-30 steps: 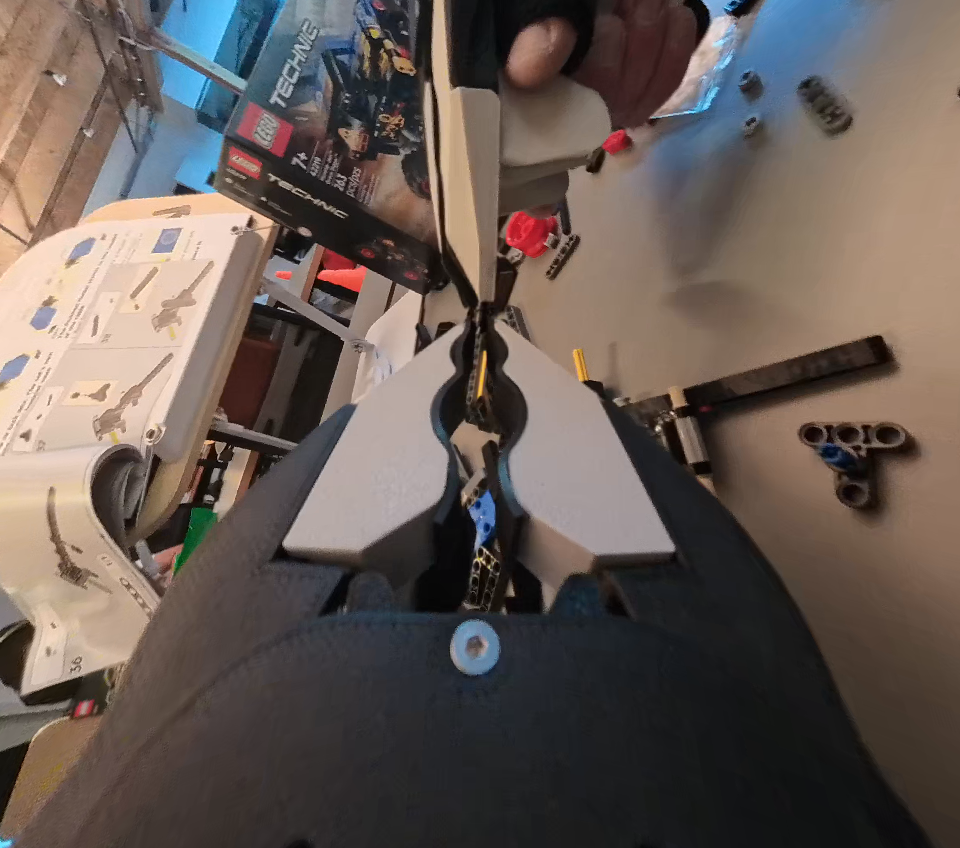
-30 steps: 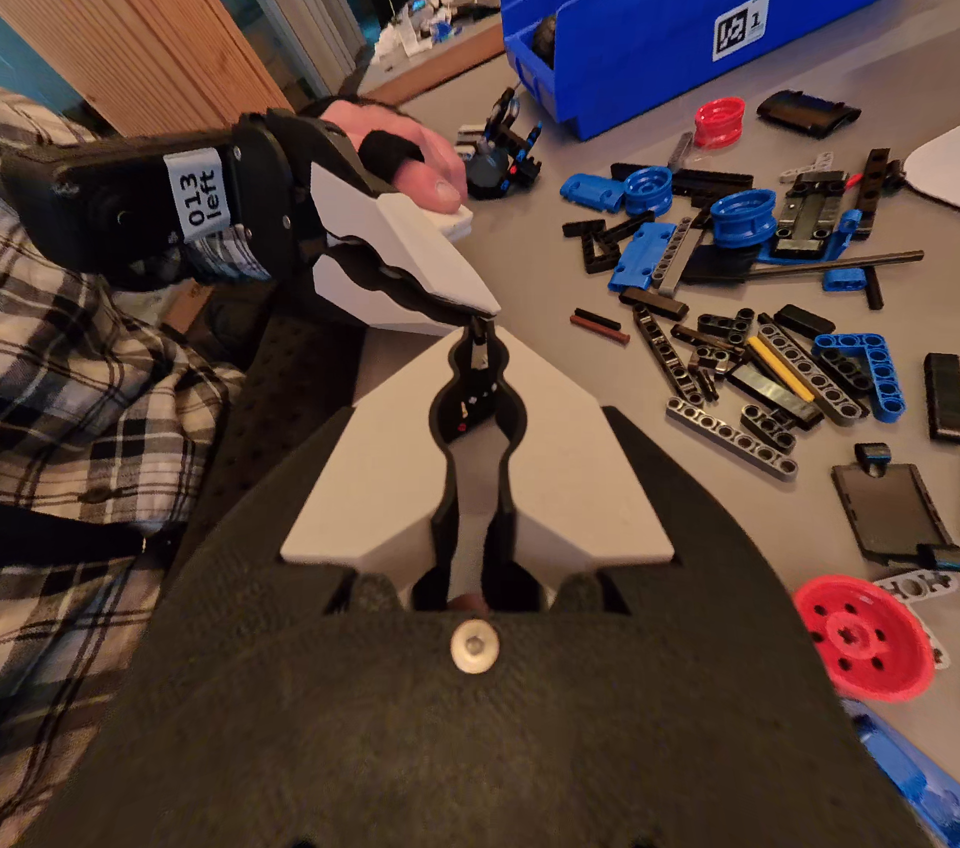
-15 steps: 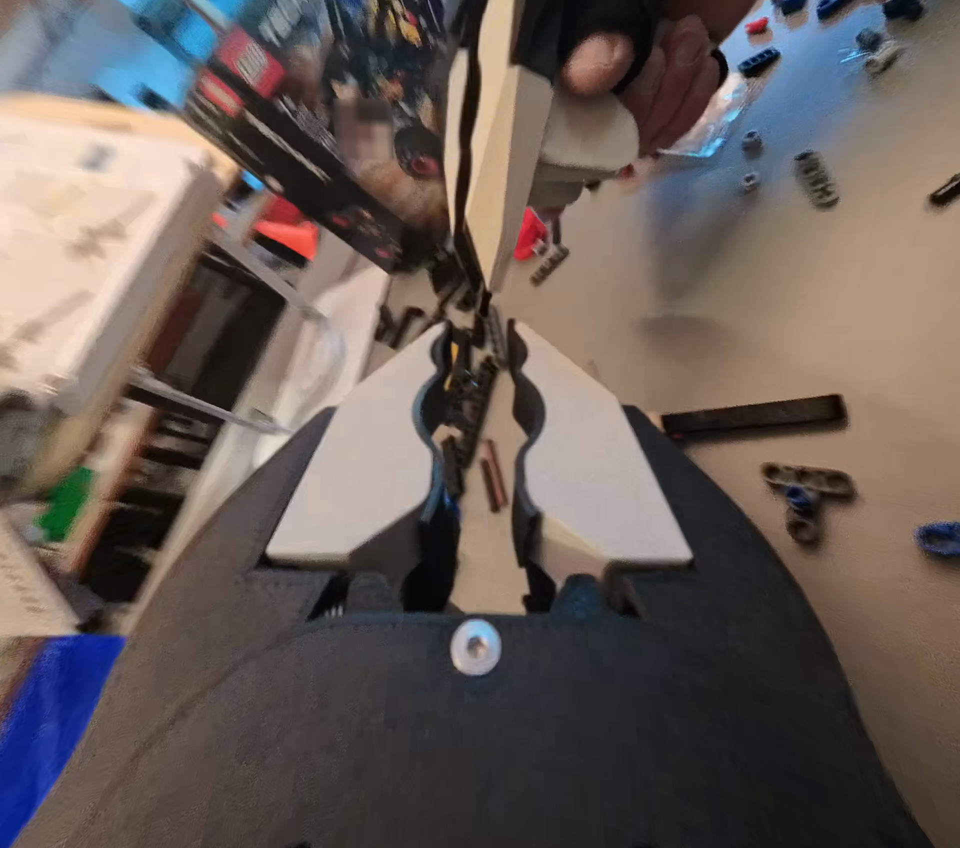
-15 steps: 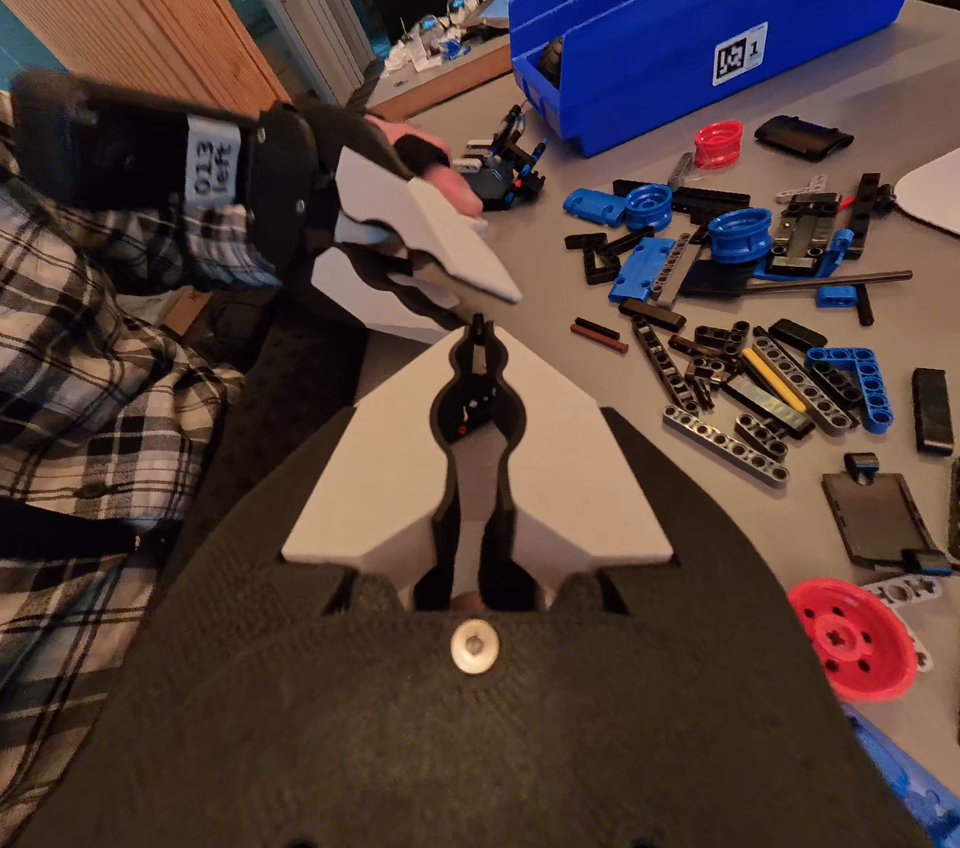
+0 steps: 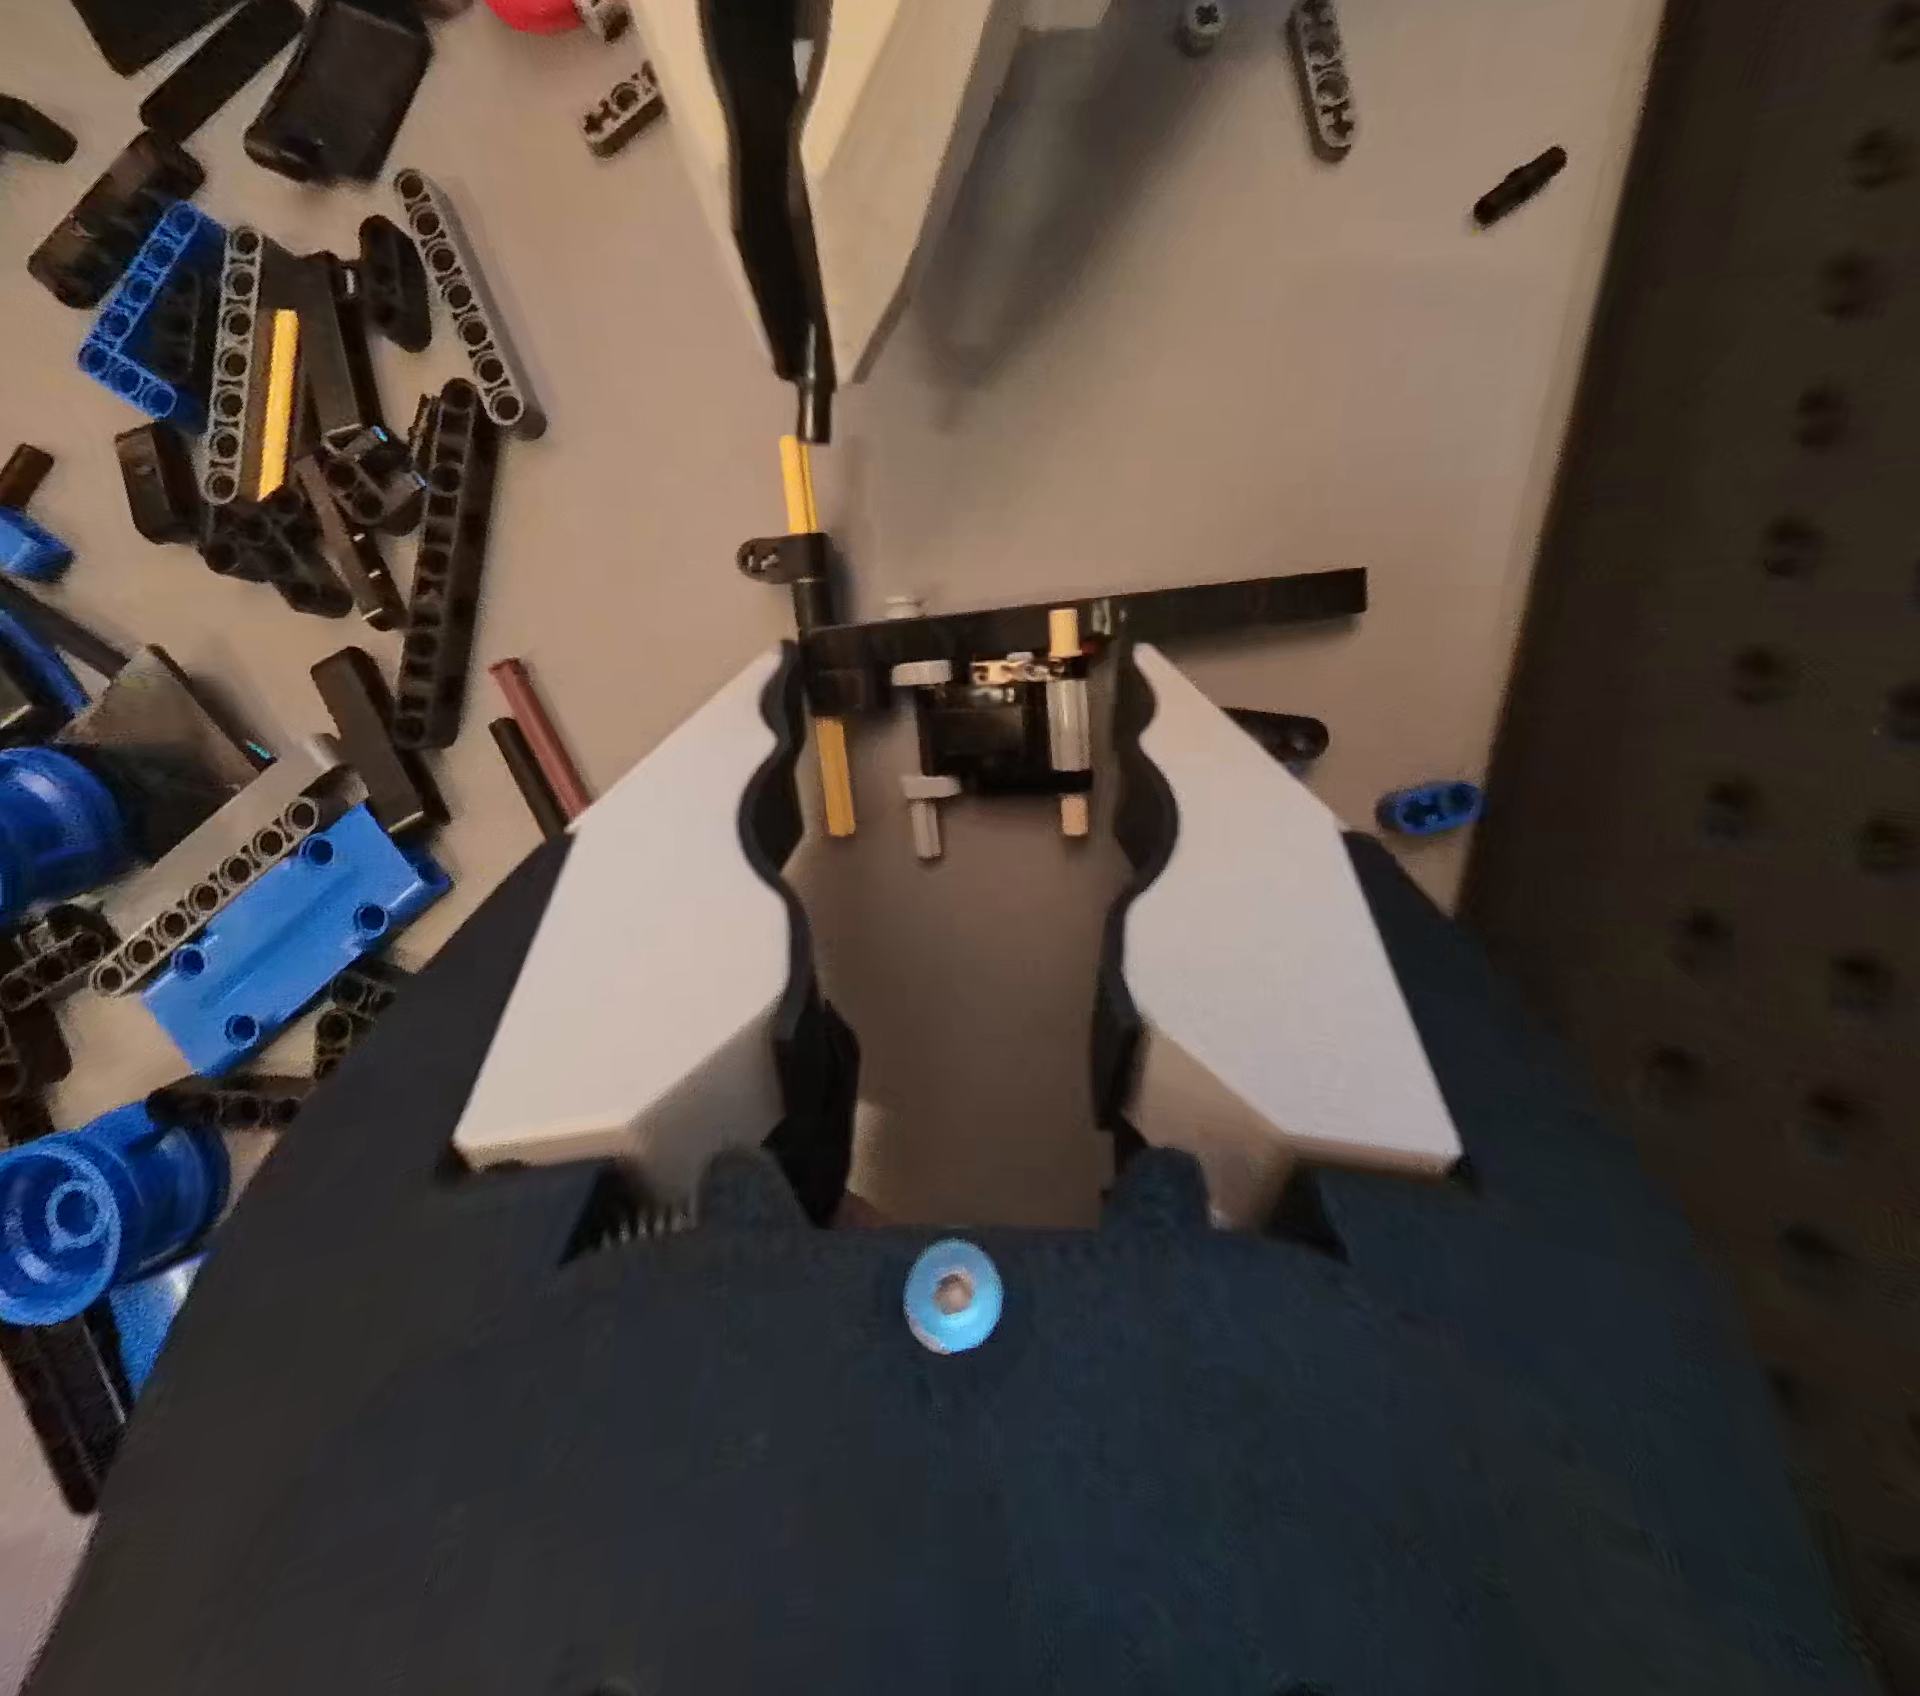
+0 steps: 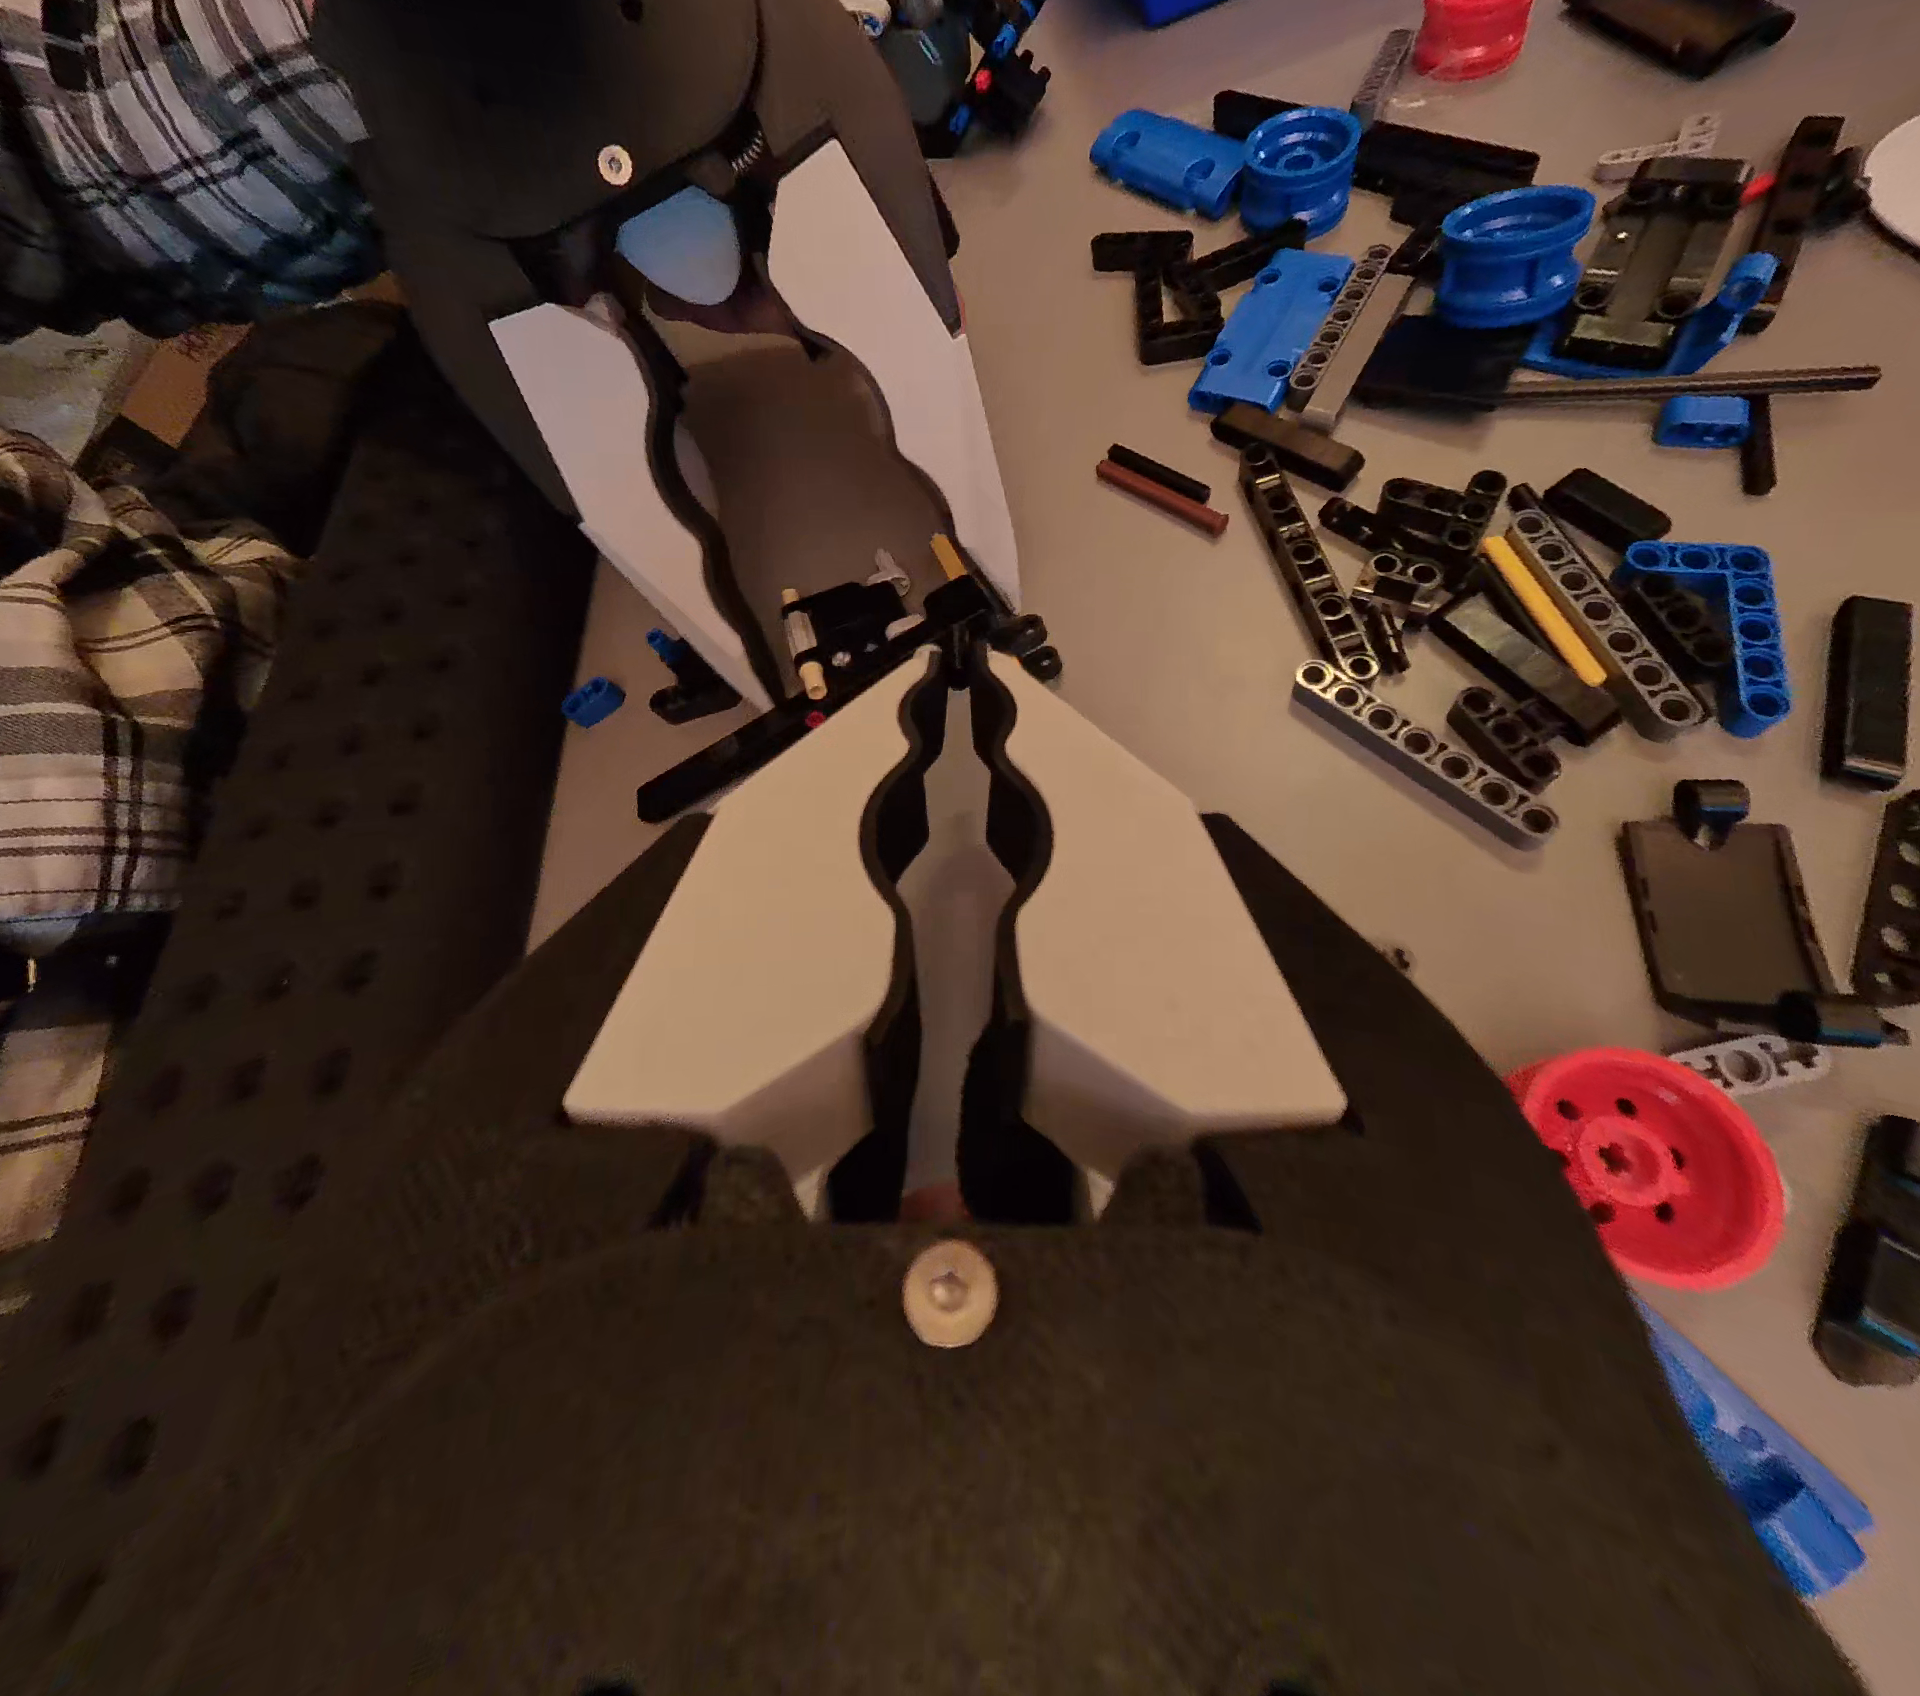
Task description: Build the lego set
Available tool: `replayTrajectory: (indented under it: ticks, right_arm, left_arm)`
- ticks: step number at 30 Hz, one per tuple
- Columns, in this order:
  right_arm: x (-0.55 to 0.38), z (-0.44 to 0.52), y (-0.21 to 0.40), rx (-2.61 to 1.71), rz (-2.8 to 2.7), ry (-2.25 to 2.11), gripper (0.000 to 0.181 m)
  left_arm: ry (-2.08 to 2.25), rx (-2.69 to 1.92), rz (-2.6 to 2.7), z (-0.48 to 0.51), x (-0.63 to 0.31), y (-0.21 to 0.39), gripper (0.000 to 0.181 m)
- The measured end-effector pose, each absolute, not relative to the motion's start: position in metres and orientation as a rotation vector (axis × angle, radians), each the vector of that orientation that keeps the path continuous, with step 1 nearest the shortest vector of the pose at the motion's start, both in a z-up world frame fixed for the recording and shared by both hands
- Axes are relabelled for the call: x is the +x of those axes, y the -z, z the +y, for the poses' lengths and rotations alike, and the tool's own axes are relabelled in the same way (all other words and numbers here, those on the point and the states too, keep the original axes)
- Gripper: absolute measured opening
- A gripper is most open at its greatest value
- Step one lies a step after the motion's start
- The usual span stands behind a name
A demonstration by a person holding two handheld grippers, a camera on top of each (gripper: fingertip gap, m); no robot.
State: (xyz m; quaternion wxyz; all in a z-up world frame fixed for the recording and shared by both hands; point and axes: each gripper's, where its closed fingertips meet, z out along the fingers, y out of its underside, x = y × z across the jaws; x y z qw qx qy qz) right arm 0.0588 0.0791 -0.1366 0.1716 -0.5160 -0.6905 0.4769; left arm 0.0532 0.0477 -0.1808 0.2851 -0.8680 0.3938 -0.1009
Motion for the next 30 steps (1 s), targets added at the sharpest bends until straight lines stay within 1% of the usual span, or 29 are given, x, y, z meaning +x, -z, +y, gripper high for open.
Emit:
replayTrajectory:
  ticks: [1,2,8,18,30]
  right_arm:
    - [0.059,0.078,0.138,-1.464,-1.97,-1.352,0.003]
    - [0.059,0.077,0.14,-1.461,-1.981,-1.345,0.003]
    - [0.063,0.07,0.141,-1.425,-2.032,-1.342,0.003]
    - [0.049,0.053,0.151,-1.37,-2.078,-1.221,0.003]
    - [0.042,0.048,0.149,-1.33,-2.077,-1.192,0.003]
  left_arm:
    - [0.267,-2.323,1.058,0.048,0.054,0.181,0.054]
    - [0.259,-2.32,1.06,0.049,0.054,0.18,0.054]
    - [0.272,-2.271,1.024,0.051,0.047,0.18,0.053]
    - [0.315,-2.111,0.909,0.049,0.039,0.171,0.053]
    - [0.28,-2.003,0.942,0.046,0.04,0.164,0.053]
